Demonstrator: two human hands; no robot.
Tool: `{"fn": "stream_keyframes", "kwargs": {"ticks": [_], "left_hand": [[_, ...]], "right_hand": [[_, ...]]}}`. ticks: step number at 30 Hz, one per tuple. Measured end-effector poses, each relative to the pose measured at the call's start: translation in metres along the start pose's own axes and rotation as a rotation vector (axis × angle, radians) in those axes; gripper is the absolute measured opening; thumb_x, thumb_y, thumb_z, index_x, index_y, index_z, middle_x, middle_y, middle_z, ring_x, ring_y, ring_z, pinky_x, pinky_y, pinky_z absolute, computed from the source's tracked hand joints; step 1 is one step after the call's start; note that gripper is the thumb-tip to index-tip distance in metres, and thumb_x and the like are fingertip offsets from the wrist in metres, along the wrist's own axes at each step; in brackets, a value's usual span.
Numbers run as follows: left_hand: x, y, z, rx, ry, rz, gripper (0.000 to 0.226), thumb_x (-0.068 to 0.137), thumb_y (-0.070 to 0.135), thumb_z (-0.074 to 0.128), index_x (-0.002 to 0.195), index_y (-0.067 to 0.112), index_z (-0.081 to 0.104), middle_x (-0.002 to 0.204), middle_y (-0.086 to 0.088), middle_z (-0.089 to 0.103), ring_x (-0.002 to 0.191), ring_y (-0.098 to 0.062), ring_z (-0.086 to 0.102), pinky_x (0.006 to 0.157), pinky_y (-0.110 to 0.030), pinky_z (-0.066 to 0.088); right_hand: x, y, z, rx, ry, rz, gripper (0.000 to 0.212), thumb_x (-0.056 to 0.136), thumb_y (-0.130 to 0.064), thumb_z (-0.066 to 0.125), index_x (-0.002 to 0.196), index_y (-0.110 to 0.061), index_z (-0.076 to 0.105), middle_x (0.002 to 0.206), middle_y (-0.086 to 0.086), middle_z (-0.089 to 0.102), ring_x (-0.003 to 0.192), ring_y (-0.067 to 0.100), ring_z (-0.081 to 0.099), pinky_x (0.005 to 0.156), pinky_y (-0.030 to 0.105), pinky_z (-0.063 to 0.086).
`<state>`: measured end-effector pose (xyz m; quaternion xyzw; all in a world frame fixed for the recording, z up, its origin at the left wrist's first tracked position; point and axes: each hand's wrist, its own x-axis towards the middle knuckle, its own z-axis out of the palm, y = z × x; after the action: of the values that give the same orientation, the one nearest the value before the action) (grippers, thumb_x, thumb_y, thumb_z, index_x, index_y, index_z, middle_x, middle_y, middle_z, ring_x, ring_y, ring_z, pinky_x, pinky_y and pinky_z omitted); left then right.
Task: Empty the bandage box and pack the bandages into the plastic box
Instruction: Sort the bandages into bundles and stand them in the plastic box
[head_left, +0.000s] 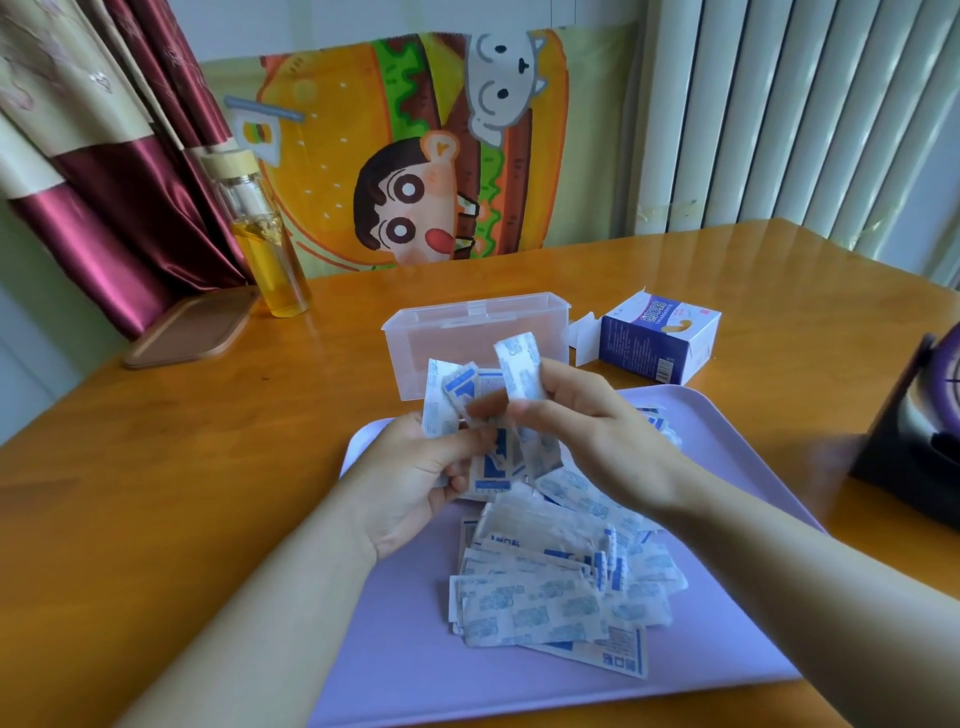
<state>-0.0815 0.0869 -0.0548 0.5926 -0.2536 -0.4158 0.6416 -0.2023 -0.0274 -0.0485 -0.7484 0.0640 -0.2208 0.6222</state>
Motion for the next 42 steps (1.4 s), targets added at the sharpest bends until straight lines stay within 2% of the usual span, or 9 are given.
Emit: {"fn": "stream_keyframes", "kwargs": {"ticks": [2,6,11,15,19,23,30,35,42], "left_hand": [[0.003,0.005,-0.016,0.156,0.137,0.032,0.015,0.090,-0.001,0.054,0.084,0.011,0.059,0.049,0.006,0.045,0.042,-0.008,0.034,0.041,-0.016,0.030],[0.009,0.006,-0.057,0.942,0.420,0.099,0.007,0.091,0.008,0.052,0.090,0.013,0.058,0.079,-0.002,0.061,0.070,-0.018,0.056,0.053,-0.025,0.038],[0.015,-0.011,-0.071,1.189,0.367,0.023,0.006,0.089,0.009,0.052,0.091,0.013,0.056,0.092,-0.011,0.062,0.072,-0.022,0.055,0.057,-0.028,0.036],[0.013,-0.020,-0.070,1.361,0.422,-0.027,0.044,0.093,0.021,0.052,0.136,0.012,0.045,0.128,-0.010,0.044,0.093,-0.022,0.051,0.068,-0.026,0.037],[0.007,-0.005,-0.053,0.988,0.458,0.196,0.034,0.095,0.033,0.052,0.118,0.010,0.058,0.097,-0.002,0.048,0.071,-0.015,0.044,0.057,-0.025,0.033],[-0.006,0.012,-0.013,0.156,0.062,-0.053,0.040,0.085,0.047,0.055,0.099,0.011,0.064,0.070,0.003,0.051,0.045,-0.007,0.028,0.042,-0.017,0.021],[-0.002,0.011,-0.004,-0.161,0.167,-0.037,0.027,0.098,0.028,0.045,0.093,0.016,0.069,0.068,0.002,0.064,0.061,-0.009,0.060,0.059,-0.026,0.050],[-0.001,0.010,-0.018,-0.444,0.125,-0.088,0.030,0.100,0.024,0.040,0.099,0.010,0.066,0.066,-0.001,0.058,0.051,-0.010,0.058,0.054,-0.024,0.055],[0.002,0.005,-0.011,-0.451,0.087,-0.118,0.027,0.099,0.025,0.040,0.101,0.012,0.064,0.065,0.002,0.049,0.045,-0.005,0.039,0.045,-0.016,0.043]], "right_hand": [[0.003,-0.002,0.001,-0.042,0.051,0.003,0.024,0.095,-0.018,0.050,0.111,-0.006,0.064,0.112,0.002,0.069,0.105,0.014,0.062,0.086,0.021,0.048],[0.009,0.002,-0.001,-0.173,0.129,0.068,0.032,0.097,-0.030,0.045,0.096,-0.003,0.062,0.093,0.014,0.062,0.083,0.021,0.055,0.079,0.032,0.043],[0.013,0.009,0.003,-0.267,0.141,0.141,0.029,0.098,-0.023,0.043,0.077,-0.005,0.053,0.071,0.002,0.045,0.067,0.015,0.042,0.070,0.034,0.036],[0.010,0.009,0.002,-0.307,0.110,0.174,0.023,0.095,-0.021,0.050,0.087,-0.004,0.064,0.069,0.006,0.047,0.065,0.017,0.036,0.063,0.031,0.032],[0.008,0.004,-0.002,-0.260,0.076,0.171,0.004,0.088,-0.021,0.064,0.089,-0.017,0.066,0.082,0.015,0.068,0.070,0.016,0.049,0.068,0.031,0.037],[0.015,-0.003,0.006,-0.153,0.096,0.155,0.017,0.079,-0.020,0.074,0.087,-0.016,0.060,0.067,-0.003,0.067,0.066,0.012,0.055,0.068,0.029,0.040],[0.024,-0.014,-0.007,-0.541,0.136,0.082,0.019,0.076,-0.029,0.076,0.077,-0.019,0.059,0.070,-0.008,0.065,0.061,0.005,0.056,0.058,0.014,0.042],[0.008,-0.011,-0.030,-1.218,-0.301,0.367,0.041,0.072,-0.047,0.075,0.095,-0.014,0.067,0.092,0.001,0.068,0.087,0.017,0.062,0.076,0.028,0.050],[0.002,0.006,-0.030,-1.194,-0.285,0.415,0.030,0.074,-0.040,0.075,0.093,-0.019,0.067,0.095,-0.001,0.068,0.080,0.014,0.055,0.056,0.014,0.035]]}}
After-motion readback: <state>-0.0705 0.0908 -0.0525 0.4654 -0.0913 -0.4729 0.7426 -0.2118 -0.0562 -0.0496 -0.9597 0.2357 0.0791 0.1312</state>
